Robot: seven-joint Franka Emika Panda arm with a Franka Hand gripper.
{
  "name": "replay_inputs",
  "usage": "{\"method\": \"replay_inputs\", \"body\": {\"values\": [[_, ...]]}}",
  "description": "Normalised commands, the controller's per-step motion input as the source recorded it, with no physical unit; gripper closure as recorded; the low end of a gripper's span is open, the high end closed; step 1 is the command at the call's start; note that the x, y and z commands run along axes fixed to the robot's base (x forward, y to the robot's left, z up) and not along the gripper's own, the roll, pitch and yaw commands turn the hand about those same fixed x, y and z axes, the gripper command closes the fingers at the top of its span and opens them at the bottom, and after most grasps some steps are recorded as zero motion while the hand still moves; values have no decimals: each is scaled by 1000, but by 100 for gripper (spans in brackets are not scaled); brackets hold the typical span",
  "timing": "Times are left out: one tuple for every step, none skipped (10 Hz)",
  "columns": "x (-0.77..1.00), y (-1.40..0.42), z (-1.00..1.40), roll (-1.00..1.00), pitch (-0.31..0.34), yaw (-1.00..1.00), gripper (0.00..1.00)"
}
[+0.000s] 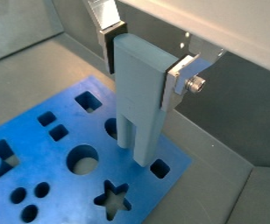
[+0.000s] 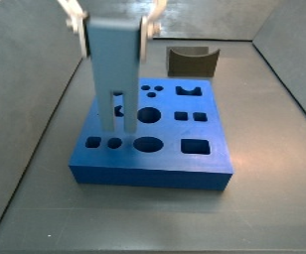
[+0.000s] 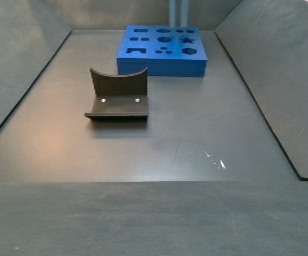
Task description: Insert the square-circle object.
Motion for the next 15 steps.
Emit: {"method": "replay_inputs", "body": {"values": [[-97,-286,-37,109,-11,0,100],[-146,-186,-49,64,-23,0,100],[-300,-134,-91,39,-79,17,100],[-189,0,-180,0,-34,14,100],[-180,23,-214,0,-23,0,100],[-163,23,-237,0,-19,0,100],[0,6,-303,0,0,0,100],[0,0,-523,-24,-41,0,100],[-46,0,-534,-37,-74,-29,100],[0,-11,-680,-64,-93,-74,100],[77,-37,-674,-13,-111,-109,100],[89,-29,-549,0,-81,-103,100],[11,-49,-649,19,-140,-94,100],[0,-49,-720,19,-254,-114,100],[0,-37,-660,47,-216,-51,100]]}}
